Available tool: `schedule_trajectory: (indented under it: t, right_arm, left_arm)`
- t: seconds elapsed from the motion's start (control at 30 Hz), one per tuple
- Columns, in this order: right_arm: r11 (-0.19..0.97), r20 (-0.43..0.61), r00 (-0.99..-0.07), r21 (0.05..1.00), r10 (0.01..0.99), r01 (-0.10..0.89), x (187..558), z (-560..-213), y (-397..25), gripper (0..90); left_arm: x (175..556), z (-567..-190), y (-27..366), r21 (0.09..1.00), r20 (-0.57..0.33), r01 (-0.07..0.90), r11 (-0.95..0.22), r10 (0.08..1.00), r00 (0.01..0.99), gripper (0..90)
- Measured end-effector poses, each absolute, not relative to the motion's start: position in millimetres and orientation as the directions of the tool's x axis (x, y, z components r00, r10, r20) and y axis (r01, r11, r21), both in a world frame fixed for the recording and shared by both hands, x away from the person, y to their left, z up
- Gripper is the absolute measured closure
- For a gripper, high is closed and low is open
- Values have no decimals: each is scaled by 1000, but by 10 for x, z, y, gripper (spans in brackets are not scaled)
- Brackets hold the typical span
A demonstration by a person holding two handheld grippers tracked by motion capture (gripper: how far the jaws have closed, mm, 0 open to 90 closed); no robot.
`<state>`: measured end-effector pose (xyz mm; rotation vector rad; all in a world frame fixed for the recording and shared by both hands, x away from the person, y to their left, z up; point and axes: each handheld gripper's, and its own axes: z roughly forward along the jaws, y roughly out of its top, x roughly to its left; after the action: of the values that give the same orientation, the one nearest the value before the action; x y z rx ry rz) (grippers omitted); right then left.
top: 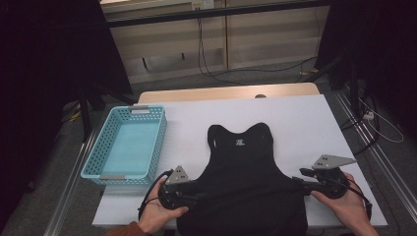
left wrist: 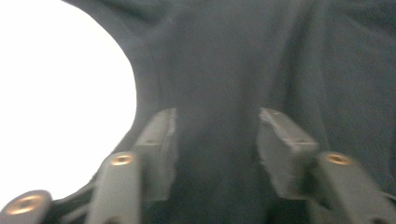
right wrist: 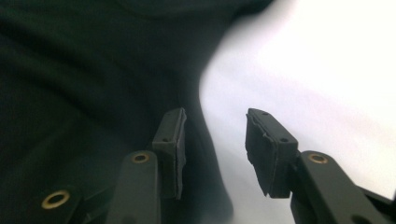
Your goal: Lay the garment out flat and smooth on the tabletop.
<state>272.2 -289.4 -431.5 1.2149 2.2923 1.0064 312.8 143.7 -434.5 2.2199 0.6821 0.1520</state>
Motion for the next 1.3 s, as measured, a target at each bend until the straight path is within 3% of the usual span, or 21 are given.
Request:
schedule_trajectory:
  t: [0.17, 0.4, 0.73, 0.9, 1.3]
  right_arm:
    - [383, 10, -588, 749, 809, 540, 2966, -4273, -2696, 636]
    - [379, -4, -583, 764, 812, 523, 3435, -4229, -2459, 714]
    - [354, 2, -550, 764, 835, 540, 3933, -4307, -2393, 719]
    - [371, -26, -536, 749, 844, 549, 4165, -4355, -2317, 720]
    - [375, -58, -484, 714, 873, 591, 4536, -4553, -2295, 715]
  left_arm:
    - [3341, -4345, 1371, 762, -128, 441, -474, 558, 820, 258]
    - [3613, -4364, 1208, 790, -92, 407, -458, 569, 817, 153]
    - [3915, -4410, 1093, 798, -83, 411, -440, 595, 799, 138]
    - [3960, -4455, 1128, 782, -102, 445, -436, 615, 782, 127]
    - [3934, -4496, 1089, 762, -64, 423, -491, 593, 803, 124]
